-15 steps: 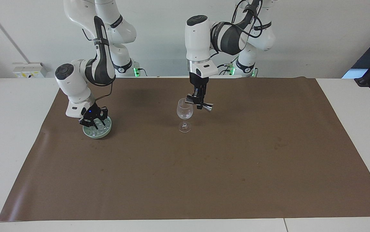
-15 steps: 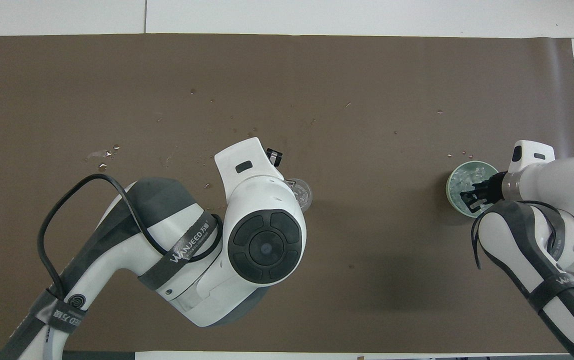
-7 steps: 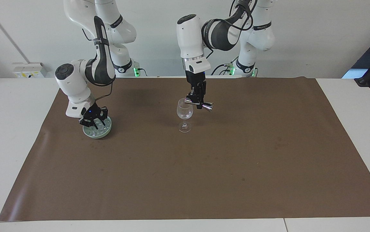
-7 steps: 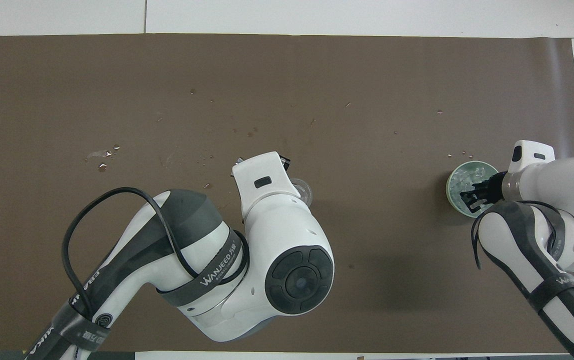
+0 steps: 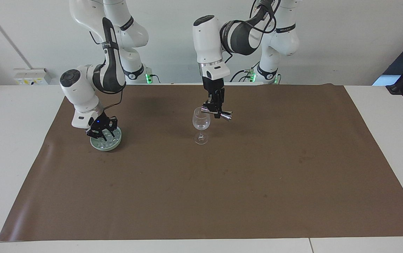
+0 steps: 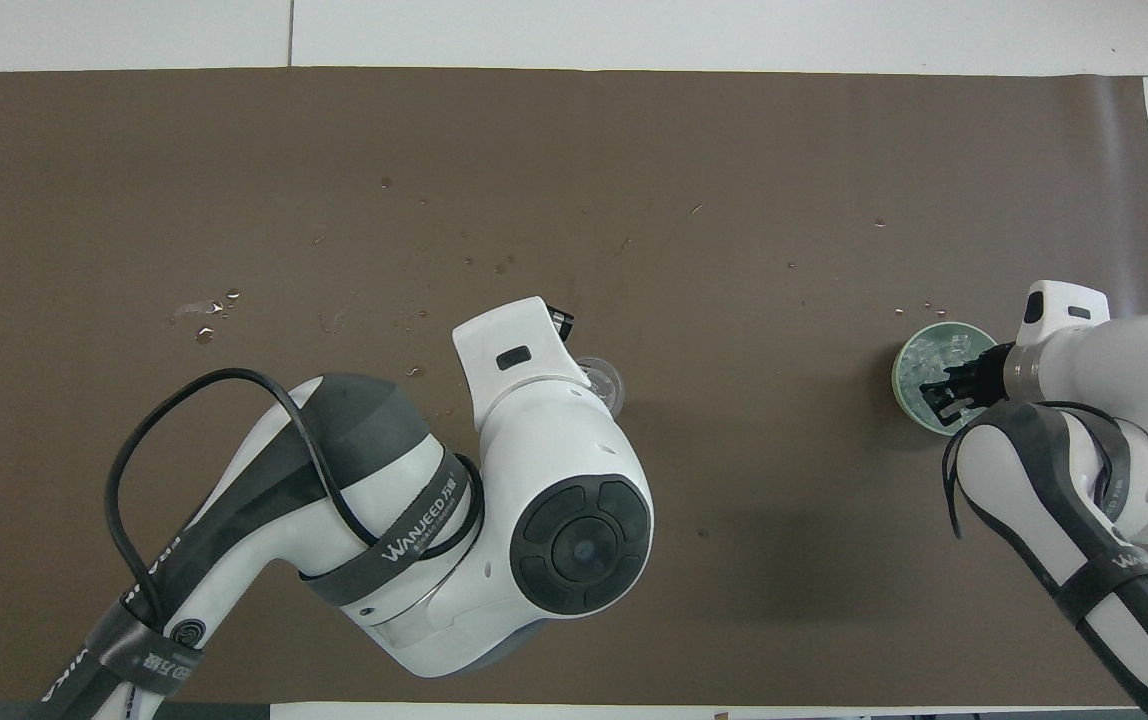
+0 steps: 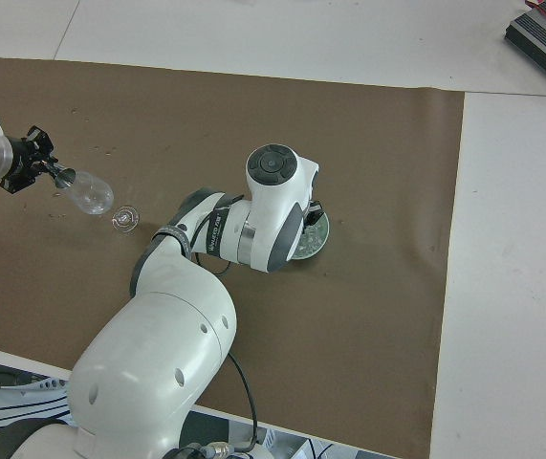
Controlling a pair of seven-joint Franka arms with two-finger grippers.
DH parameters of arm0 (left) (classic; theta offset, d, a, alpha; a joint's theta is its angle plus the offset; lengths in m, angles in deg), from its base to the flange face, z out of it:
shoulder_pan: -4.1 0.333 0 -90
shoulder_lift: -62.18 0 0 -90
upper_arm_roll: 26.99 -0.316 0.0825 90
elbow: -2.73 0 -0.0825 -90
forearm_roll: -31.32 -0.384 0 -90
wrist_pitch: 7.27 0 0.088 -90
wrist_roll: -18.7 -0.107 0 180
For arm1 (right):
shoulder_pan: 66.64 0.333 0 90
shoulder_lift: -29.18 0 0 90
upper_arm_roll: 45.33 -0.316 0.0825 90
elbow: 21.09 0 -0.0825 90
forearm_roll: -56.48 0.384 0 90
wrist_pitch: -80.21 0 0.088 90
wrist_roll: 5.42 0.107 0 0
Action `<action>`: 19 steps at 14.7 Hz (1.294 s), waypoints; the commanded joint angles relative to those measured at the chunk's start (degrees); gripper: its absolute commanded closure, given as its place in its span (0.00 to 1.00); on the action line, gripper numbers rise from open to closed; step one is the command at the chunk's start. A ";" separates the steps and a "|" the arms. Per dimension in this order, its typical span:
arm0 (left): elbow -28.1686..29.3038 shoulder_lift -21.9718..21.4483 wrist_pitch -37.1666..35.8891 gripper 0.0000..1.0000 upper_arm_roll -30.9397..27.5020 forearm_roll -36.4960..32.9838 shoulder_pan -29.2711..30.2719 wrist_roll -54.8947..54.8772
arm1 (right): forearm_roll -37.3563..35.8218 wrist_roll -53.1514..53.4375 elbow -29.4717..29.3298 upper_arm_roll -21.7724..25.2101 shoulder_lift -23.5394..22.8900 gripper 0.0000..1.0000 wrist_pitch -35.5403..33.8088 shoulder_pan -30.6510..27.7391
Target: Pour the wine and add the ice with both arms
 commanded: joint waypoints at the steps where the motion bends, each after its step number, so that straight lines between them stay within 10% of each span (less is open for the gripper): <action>1: 0.34 -2.73 -0.86 1.00 -0.12 5.13 2.04 -2.22 | 0.81 -1.25 1.57 -0.05 1.56 0.85 0.96 -0.11; 19: 8.76 -6.08 -4.45 1.00 -0.12 62.43 42.62 -43.58 | 0.72 -1.07 -6.78 -0.14 1.64 0.92 -9.59 -0.11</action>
